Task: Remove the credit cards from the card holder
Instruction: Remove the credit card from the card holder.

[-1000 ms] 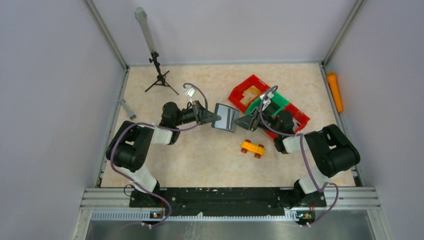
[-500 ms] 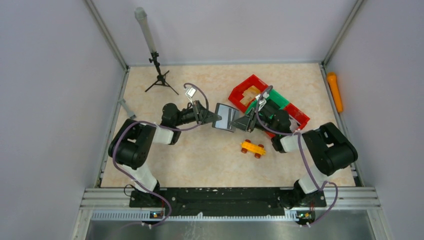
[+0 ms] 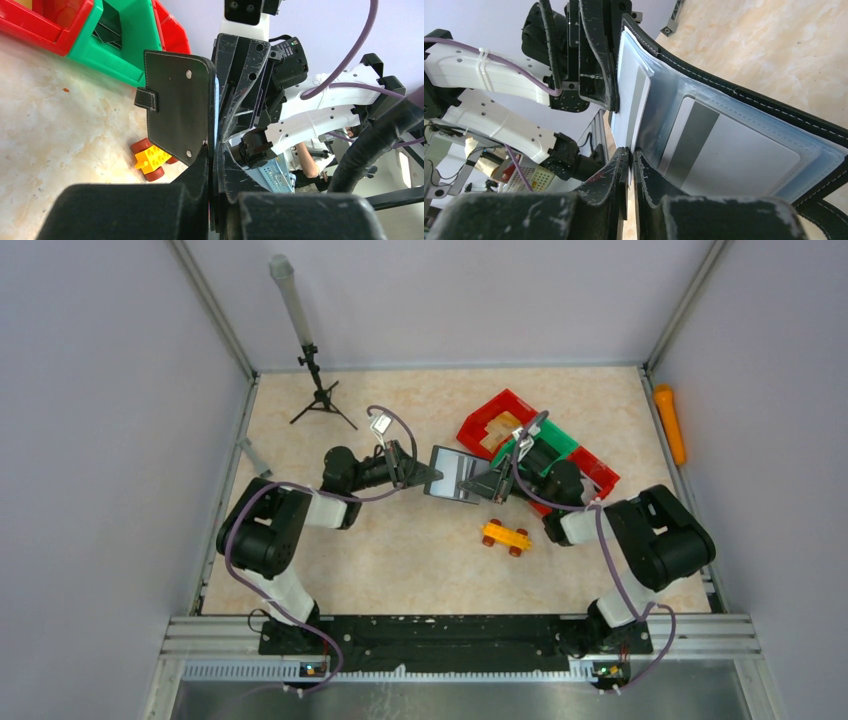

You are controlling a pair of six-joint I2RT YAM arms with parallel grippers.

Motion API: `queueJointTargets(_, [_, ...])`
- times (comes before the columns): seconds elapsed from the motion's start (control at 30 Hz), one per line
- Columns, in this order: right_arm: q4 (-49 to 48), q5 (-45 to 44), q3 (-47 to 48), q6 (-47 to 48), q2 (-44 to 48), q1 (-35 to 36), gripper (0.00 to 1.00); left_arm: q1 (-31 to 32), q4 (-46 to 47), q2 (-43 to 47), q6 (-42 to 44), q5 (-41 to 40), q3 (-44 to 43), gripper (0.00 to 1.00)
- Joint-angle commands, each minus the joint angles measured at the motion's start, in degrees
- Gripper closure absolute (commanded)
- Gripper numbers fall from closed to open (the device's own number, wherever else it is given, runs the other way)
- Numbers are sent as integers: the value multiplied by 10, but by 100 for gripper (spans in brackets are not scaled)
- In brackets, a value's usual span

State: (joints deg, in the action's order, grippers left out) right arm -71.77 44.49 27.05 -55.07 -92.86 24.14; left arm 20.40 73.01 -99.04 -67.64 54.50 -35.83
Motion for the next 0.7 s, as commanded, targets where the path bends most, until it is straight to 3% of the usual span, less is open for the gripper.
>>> queueJointTargets(0.0, [-75,15,3,-6,-1,4,90,3,23,6,8,-1,-6,100])
queueJointTargets(0.67, [-112,17,-7,-26,-1,-2,81,-4,-25,24,39,-12,-2,100])
